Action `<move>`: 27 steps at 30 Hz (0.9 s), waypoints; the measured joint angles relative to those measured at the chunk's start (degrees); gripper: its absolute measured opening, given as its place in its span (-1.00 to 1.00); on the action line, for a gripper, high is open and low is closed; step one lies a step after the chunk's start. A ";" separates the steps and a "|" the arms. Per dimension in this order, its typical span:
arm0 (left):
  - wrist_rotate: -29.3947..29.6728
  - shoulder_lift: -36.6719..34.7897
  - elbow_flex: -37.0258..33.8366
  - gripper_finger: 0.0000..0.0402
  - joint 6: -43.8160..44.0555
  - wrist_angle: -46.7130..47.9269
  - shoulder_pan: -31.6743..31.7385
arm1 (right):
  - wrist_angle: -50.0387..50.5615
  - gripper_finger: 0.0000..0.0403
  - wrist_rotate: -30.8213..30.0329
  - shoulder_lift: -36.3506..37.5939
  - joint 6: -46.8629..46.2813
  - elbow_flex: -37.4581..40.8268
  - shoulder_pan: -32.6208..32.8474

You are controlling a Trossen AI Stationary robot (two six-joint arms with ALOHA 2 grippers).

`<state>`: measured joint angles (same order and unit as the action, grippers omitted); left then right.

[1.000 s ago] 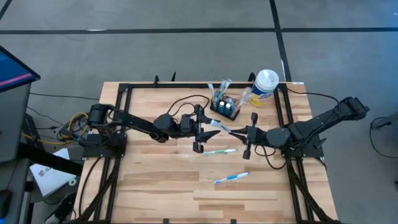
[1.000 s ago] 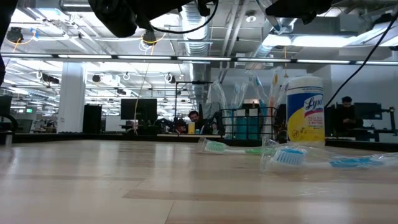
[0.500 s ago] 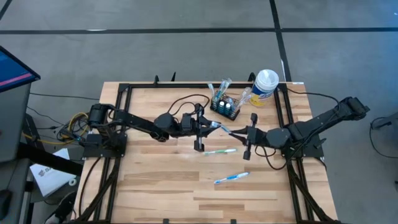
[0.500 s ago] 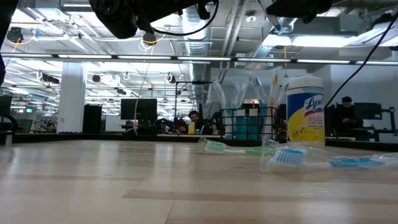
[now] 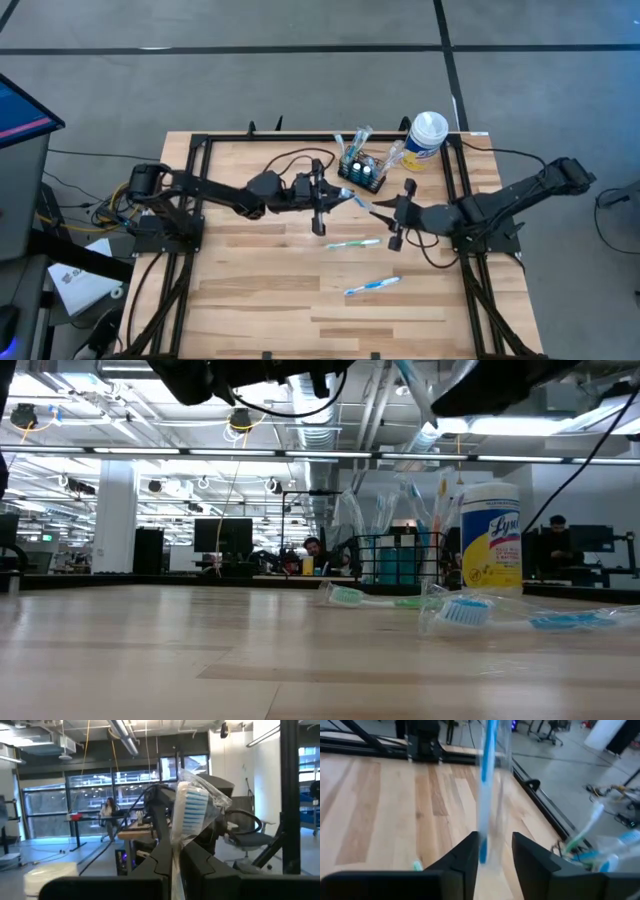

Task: Pick & Place toothbrushing station
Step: Put the blue toothbrush into the mesh organizer

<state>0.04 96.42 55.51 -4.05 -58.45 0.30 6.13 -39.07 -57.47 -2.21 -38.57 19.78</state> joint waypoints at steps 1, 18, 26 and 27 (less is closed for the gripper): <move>-0.01 -0.54 0.00 -0.97 0.01 1.31 0.30 | 0.47 -0.44 -0.02 0.00 -0.63 0.00 -0.53; 0.20 -1.27 0.00 -0.97 1.94 10.75 8.48 | 5.84 -0.14 1.00 0.00 -6.82 0.00 -4.78; 4.08 -1.27 0.00 -0.97 3.05 16.86 13.34 | 5.01 -0.18 1.06 0.02 -7.44 1.77 -5.14; 5.07 -1.27 0.00 -0.97 3.03 17.28 13.74 | 5.01 -0.18 1.00 0.02 -7.42 1.98 -5.36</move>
<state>5.11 95.15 55.51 -1.02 -41.17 14.03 11.14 -38.07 -57.45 -9.63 -36.59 14.42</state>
